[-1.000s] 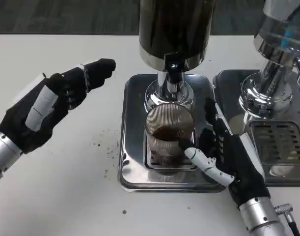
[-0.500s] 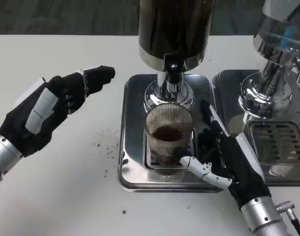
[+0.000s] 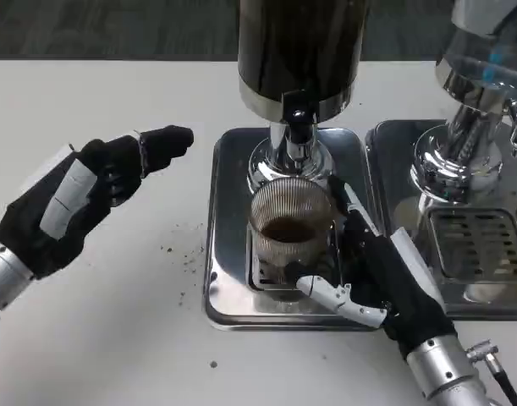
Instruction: Grasp the cup under the faucet to collect the drink, then remove the cup.
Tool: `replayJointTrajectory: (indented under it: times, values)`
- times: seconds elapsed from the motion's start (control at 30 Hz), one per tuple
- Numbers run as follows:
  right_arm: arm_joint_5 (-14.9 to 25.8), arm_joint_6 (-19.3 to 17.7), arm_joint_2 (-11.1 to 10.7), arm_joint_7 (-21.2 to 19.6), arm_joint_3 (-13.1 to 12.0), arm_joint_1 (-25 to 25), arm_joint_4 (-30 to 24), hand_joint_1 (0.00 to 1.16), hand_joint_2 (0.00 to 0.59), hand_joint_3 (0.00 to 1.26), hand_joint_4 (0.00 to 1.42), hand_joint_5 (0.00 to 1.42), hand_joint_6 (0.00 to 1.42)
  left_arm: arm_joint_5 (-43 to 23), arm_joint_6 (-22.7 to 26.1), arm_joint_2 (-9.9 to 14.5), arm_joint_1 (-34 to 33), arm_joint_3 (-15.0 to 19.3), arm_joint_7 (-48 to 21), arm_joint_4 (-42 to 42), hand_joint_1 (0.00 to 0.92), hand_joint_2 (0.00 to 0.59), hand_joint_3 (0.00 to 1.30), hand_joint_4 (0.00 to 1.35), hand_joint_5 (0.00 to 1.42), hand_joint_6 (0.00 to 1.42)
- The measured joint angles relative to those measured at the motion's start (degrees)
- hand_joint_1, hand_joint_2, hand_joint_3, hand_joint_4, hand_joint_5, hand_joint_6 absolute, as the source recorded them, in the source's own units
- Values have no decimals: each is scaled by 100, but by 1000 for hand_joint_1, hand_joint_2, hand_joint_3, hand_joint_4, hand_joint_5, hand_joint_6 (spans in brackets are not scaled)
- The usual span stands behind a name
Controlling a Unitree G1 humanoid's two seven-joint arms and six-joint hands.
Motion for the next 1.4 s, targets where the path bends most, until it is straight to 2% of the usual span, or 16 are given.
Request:
replayJointTrajectory:
  times: [0.47,0.9,1.4]
  values:
    - [-37,37,54,-63,69,-99,16,613,204,0,0,0,0,148,62,0,74,-4,43,-4,0,80,299,180,113,42]
    - [-43,22,244,-207,70,-282,311,608,203,0,0,0,12,155,148,23,217,-1,89,-56,0,90,311,191,117,51]
    - [-128,-340,441,-676,152,-453,825,611,207,0,0,0,106,162,250,86,222,-1,114,-57,0,92,325,213,131,58]
